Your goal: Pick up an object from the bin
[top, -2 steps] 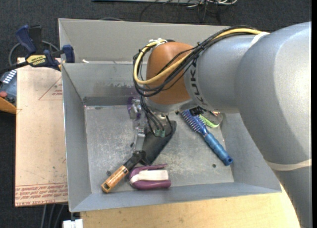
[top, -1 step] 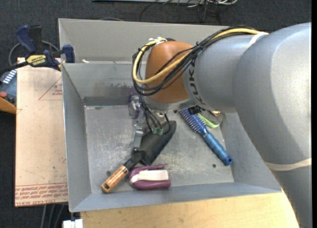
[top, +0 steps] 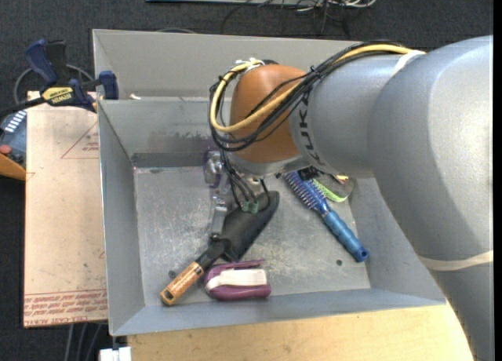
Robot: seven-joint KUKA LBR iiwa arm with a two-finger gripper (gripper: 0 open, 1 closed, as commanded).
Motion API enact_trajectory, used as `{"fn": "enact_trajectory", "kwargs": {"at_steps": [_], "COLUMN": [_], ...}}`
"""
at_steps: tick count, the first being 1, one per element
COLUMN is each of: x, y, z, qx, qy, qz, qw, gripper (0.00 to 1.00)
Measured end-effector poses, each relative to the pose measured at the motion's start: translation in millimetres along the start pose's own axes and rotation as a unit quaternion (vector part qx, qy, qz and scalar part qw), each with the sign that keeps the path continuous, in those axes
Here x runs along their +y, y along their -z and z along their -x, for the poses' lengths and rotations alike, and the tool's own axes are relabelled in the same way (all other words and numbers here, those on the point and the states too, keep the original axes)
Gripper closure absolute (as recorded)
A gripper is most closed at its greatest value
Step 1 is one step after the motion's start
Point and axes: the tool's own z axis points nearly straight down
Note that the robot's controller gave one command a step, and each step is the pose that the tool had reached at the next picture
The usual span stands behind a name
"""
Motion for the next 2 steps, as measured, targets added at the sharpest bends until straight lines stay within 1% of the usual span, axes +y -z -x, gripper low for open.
{"fn": "enact_trajectory", "kwargs": {"at_steps": [1,2], "x": [-15,-20], "y": [-2,-14], "z": [-6.3,-16.5], "qx": [-0.0140,0.0039], "qy": [0.081,0.046], "qz": [0.003,-0.002], "qw": [0.9967,0.9989], "gripper": [0.00,0.00]}}
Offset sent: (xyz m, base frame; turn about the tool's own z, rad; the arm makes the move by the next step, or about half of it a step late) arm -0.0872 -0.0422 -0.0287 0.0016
